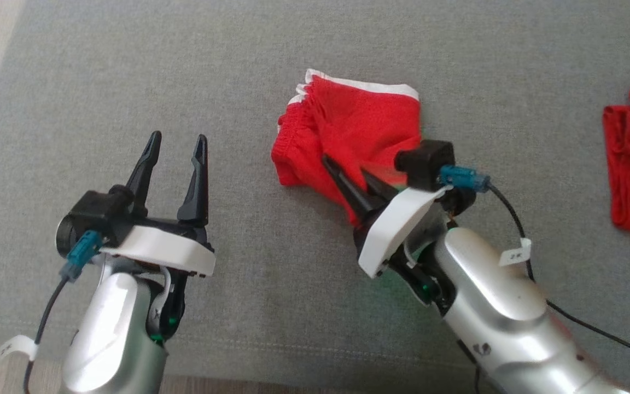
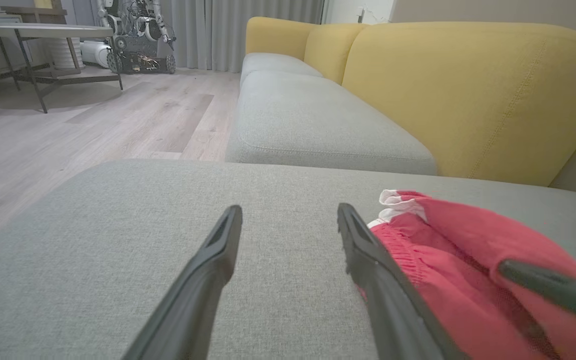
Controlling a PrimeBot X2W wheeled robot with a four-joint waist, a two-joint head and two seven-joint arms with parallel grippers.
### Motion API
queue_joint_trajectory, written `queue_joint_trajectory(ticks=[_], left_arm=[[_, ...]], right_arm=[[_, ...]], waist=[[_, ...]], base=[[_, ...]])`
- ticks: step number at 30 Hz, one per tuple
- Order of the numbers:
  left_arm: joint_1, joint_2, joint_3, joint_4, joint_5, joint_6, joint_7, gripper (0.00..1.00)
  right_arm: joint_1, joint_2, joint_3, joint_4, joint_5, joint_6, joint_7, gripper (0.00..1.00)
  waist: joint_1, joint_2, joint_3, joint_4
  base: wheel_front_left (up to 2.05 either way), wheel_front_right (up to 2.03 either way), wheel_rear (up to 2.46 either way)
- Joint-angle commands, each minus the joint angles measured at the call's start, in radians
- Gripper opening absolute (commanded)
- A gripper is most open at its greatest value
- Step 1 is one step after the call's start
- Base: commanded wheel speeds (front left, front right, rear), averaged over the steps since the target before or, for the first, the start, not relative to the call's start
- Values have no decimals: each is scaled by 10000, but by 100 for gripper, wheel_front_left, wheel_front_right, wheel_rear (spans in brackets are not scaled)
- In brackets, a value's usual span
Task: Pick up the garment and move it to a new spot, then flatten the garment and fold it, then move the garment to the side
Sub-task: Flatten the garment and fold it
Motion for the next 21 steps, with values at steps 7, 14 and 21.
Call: queue_joint_trajectory(ticks=[7, 14, 21], left_arm=[[-379, 109, 329, -254, -44, -19, -57, 100], [-416, 84, 366, -187, -2, -51, -58, 100], [-329, 173, 532, -215, 97, -1, -58, 100]], right_arm=[[-1003, 140, 1076, 504, 880, -9, -957, 0], [-1590, 140, 1936, 1054, 1399, -9, -1470, 100], [-1807, 141, 1500, 979, 955, -9, -2470, 100]], waist=[[0, 0, 181, 58], [0, 0, 202, 14], [0, 0, 111, -250]], base=[[0, 0, 0], [0, 0, 0], [0, 0, 0]])
